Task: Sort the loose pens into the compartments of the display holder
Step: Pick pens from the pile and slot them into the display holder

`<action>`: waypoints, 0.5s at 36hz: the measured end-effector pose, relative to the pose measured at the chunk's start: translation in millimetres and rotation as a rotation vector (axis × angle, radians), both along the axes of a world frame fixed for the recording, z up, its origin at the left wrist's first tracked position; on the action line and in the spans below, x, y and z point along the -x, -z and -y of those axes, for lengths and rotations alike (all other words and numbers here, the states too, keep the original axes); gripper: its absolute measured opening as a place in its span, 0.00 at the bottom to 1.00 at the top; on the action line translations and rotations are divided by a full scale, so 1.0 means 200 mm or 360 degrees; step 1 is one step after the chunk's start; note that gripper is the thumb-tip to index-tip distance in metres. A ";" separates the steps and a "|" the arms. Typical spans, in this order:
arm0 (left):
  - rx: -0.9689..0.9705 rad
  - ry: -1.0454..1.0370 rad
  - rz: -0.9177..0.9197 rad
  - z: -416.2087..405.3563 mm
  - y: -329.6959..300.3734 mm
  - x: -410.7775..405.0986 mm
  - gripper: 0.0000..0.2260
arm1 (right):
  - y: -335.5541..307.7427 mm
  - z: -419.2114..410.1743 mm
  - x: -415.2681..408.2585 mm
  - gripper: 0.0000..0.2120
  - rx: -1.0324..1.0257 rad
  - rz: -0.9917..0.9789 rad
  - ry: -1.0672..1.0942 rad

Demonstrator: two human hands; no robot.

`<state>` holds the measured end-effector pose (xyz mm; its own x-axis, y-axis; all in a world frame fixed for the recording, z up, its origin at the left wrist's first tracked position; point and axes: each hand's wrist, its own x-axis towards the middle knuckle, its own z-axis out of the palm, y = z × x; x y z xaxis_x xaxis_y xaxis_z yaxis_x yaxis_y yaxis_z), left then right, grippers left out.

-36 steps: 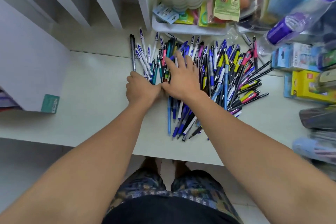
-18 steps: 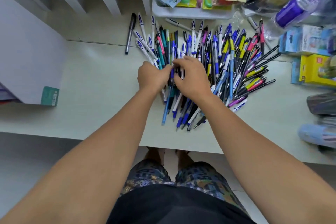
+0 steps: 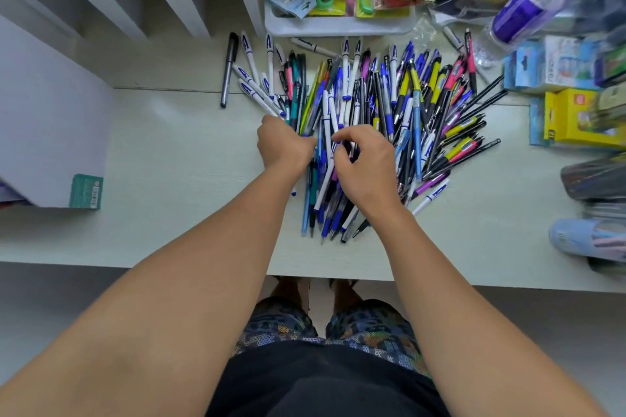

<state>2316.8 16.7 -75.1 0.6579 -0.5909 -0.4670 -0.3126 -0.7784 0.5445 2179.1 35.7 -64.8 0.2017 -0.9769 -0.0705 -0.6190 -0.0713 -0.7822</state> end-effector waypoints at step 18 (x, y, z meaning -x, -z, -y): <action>-0.0305 -0.0025 -0.1140 -0.14 -0.18 -0.17 0.04 | -0.06 0.04 -0.10 0.08 0.0017 -0.0019 -0.0075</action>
